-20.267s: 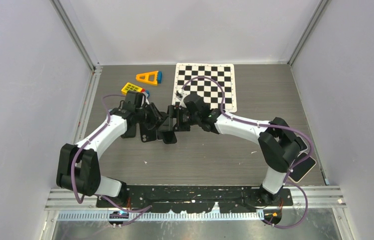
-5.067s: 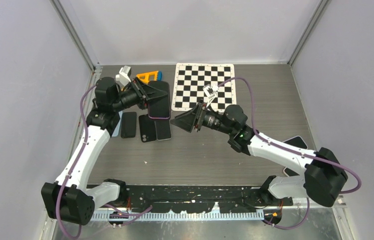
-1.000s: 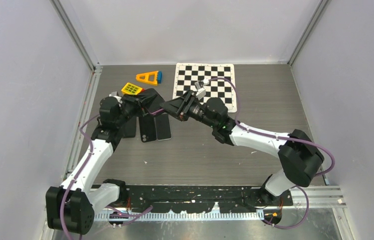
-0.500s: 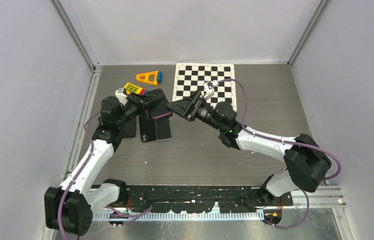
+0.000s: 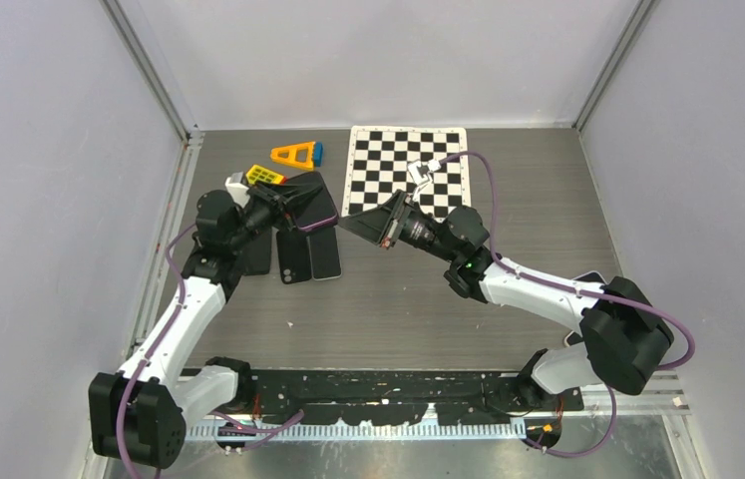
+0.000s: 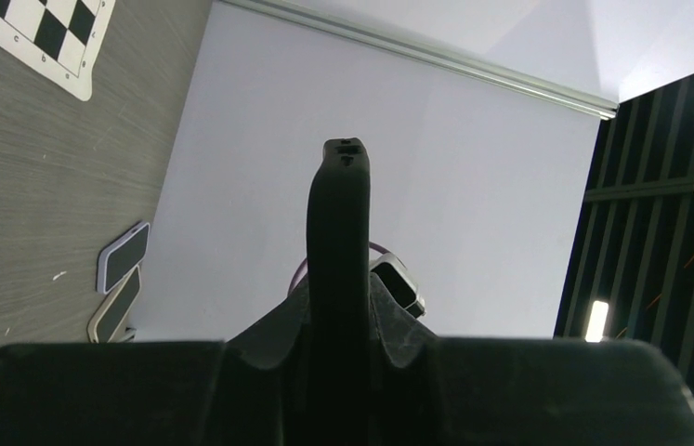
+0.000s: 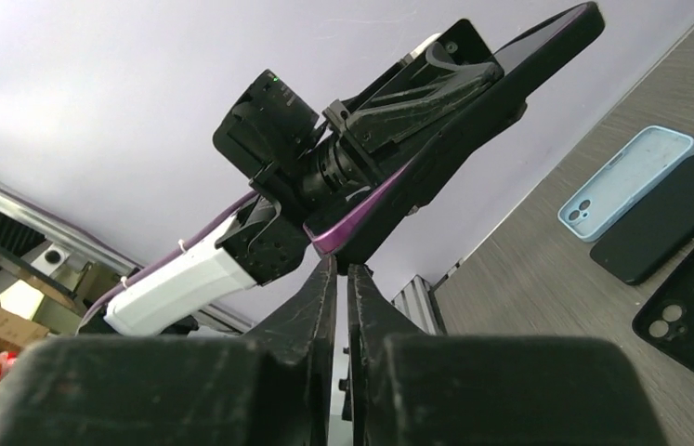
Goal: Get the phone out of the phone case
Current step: Remove the phone case from the phone.
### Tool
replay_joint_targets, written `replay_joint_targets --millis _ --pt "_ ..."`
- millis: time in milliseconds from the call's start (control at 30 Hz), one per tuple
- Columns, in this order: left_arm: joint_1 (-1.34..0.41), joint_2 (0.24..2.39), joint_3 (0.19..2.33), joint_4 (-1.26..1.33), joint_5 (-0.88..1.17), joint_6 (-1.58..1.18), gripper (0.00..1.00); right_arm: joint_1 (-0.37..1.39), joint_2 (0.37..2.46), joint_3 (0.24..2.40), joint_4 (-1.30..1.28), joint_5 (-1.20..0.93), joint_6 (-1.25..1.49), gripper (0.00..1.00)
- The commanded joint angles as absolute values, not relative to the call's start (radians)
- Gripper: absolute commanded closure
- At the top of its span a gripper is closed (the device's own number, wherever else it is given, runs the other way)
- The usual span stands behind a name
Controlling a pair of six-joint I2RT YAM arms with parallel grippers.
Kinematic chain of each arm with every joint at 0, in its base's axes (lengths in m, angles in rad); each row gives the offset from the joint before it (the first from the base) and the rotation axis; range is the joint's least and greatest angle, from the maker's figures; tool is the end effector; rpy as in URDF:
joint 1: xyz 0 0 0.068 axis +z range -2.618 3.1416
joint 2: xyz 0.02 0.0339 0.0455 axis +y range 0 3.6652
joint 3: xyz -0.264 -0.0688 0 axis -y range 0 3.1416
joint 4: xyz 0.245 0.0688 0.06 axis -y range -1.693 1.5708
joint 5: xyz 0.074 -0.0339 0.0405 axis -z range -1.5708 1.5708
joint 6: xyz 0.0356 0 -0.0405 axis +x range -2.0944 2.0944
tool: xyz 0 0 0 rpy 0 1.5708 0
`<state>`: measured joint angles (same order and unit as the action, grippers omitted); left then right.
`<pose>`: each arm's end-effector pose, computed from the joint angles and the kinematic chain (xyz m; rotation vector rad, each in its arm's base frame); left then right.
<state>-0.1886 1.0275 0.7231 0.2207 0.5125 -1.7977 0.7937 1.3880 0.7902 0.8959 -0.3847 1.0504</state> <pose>0.2324 -0.0621 0.3145 -1.1008 1.7246 -1.8170 0.2083 0.2308 0.3162 -0.1981 1.5229 1.7762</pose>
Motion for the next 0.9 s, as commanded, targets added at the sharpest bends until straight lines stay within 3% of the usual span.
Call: replay_joint_targets --millis 0,67,100,167,233,467,867 --pt "-0.193 1.028 0.772 0.279 0.467 -1.768 1.0 0.832 1.383 0.823 1.026 -0.52 1.045 0.88" --pt "-0.192 1.033 0.772 0.28 0.463 -1.767 1.0 0.834 1.38 0.827 1.014 -0.523 1.044 0.78" --pt "-0.187 1.038 0.772 0.288 0.463 -1.768 1.0 0.835 1.38 0.827 1.01 -0.523 1.043 0.65" --pt "-0.18 1.044 0.779 0.294 0.467 -1.764 1.0 0.838 1.375 0.828 0.998 -0.528 1.04 0.53" --pt "-0.18 1.048 0.786 0.285 0.464 -1.753 1.0 0.841 1.371 0.831 0.987 -0.537 1.038 0.51" --pt "-0.18 1.032 0.764 0.275 0.459 -1.747 1.0 0.851 1.36 0.837 0.993 -0.546 1.026 0.69" --pt "-0.182 0.985 0.752 0.247 0.464 -1.767 1.0 0.852 1.455 0.9 0.992 -0.443 1.053 0.69"
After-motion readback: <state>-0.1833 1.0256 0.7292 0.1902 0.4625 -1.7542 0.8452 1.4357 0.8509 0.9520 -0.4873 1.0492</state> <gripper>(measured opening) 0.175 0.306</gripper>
